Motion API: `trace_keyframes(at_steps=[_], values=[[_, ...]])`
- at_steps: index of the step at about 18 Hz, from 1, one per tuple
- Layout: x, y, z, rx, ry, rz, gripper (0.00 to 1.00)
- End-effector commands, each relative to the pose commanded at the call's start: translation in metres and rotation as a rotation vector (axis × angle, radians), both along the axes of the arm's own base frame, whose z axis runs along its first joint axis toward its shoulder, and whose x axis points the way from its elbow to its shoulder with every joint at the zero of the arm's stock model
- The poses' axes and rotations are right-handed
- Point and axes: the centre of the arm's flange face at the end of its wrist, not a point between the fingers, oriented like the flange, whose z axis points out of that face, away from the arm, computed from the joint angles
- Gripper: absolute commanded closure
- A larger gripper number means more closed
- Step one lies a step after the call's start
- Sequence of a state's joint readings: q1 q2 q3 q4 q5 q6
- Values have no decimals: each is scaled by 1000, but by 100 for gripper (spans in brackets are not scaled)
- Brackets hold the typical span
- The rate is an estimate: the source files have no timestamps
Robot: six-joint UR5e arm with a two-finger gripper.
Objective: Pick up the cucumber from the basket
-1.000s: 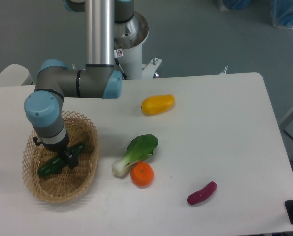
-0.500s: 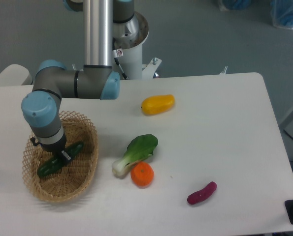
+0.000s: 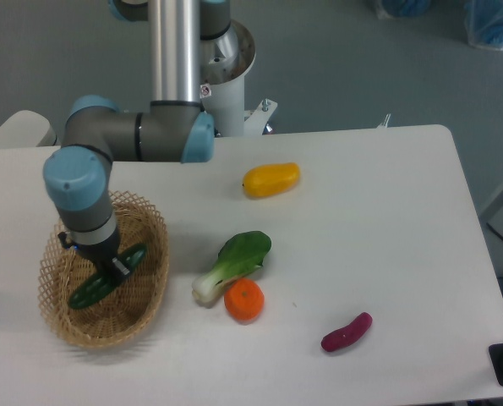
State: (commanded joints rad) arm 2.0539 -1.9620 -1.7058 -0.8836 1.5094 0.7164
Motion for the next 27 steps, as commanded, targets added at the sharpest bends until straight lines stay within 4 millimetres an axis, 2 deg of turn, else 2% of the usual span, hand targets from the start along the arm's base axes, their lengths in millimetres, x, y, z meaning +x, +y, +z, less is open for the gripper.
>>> trace_keyframes(at_steps=[4,9,14,18,21,25,27], values=[[-42,-4,23,28,28,17,84],[-114,-17,42,15,60,-44,84],[-185,-40,43,-11,94,-134,84],[-243,-48,49,-37,93,-176,84],[-271,-40,58,-45,90,-201,84],[-312,-38,55,-46,107,-233,85],[-334,-46,56,-48,102,-220,85]])
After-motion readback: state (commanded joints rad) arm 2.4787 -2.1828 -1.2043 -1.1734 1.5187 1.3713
